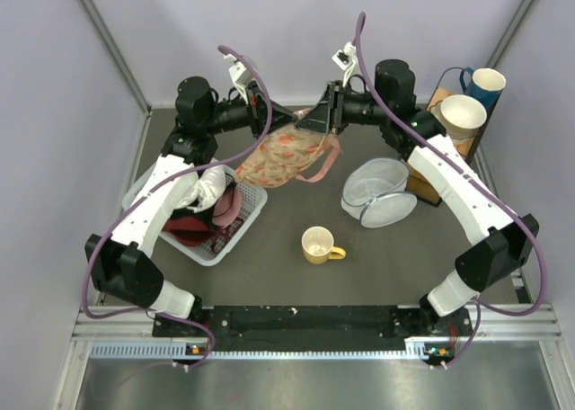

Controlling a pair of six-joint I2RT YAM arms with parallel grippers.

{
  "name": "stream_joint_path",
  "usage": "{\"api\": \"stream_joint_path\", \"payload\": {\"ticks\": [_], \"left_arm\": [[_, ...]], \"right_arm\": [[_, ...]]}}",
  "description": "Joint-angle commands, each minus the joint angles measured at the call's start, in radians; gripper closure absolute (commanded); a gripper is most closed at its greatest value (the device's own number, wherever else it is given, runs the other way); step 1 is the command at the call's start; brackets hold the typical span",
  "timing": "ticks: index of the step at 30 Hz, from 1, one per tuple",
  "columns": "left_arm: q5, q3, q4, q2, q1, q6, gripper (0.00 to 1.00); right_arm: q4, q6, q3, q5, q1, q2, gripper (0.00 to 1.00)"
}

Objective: Unzip the laundry bag and remove the bra

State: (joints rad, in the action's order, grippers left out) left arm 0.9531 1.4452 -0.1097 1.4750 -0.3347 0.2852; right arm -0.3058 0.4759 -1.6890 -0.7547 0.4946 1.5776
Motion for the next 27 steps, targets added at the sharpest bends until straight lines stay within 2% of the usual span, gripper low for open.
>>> {"api": "stream_joint_path", "payload": {"ticks": [1, 2, 3, 5, 10, 20, 25, 27], "left_arm": [[0.033, 0.009, -0.054, -0.018, -0.003, 0.002, 1.00], [0.035, 0.009, -0.054, -0.019, -0.003, 0.002, 1.00], [0.033, 0.009, -0.054, -0.018, -0.003, 0.002, 1.00], [0.038, 0.009, -0.053, -0.018, -0.003, 0.000, 1.00], [0.042, 0.006, -0.044, -0.024, -0.003, -0.014, 1.00], [0.041, 0.001, -0.061, -0.033, -0.001, -0.003, 1.00], [0.036, 0.006, -0.114, -0.038, 0.006, 0.038, 1.00], [0.030, -0.008, -0.189, -0.051, 0.016, 0.099, 1.00]], "right_arm": [[0.083, 0.017, -0.035, 0.021, -0.008, -0.010, 0.70], [0.086, 0.020, -0.032, 0.023, -0.010, -0.011, 0.75], [0.089, 0.020, -0.029, 0.029, -0.010, -0.014, 0.88], [0.094, 0.023, -0.014, 0.040, -0.016, -0.024, 1.00], [0.108, 0.030, 0.038, 0.025, -0.056, -0.050, 1.00], [0.165, 0.075, 0.233, -0.116, -0.257, -0.148, 1.00], [0.163, 0.053, 0.348, -0.159, -0.304, -0.162, 1.00], [0.162, 0.041, 0.385, -0.201, -0.304, -0.166, 1.00]]}}
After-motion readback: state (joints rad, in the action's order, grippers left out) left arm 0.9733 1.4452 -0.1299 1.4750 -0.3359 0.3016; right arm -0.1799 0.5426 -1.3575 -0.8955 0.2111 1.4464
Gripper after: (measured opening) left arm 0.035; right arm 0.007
